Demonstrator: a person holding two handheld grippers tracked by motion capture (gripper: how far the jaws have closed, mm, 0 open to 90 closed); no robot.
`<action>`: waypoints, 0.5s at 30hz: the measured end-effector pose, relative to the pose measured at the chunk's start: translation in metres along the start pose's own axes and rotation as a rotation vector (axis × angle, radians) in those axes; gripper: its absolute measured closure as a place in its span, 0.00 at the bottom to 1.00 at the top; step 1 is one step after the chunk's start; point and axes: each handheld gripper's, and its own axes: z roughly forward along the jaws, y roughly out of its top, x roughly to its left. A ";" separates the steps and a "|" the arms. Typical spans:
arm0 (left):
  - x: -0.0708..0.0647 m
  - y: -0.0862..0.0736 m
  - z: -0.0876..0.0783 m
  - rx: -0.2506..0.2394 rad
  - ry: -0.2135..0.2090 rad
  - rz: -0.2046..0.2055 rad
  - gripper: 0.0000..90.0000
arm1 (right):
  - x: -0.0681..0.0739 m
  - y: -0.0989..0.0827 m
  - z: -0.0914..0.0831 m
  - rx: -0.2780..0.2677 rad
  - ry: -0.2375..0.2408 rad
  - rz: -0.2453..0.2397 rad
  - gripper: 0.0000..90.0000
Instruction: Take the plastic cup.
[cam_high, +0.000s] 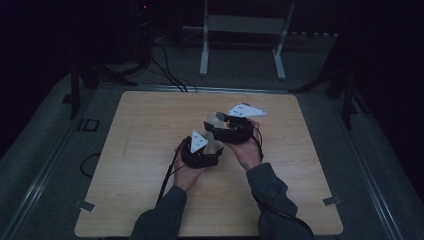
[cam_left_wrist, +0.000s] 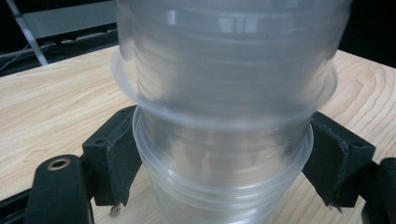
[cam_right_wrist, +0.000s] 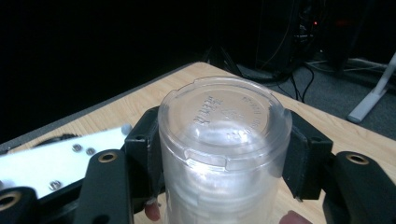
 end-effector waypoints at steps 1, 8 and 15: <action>0.000 0.000 0.000 -0.002 0.001 -0.001 0.23 | 0.000 0.001 -0.001 -0.003 0.000 -0.001 0.45; 0.000 -0.002 0.000 0.006 -0.003 -0.001 0.23 | 0.000 0.010 -0.005 -0.018 0.001 -0.004 0.45; 0.002 -0.002 -0.002 0.009 -0.001 -0.021 0.20 | 0.001 0.021 -0.010 -0.043 -0.004 -0.005 0.45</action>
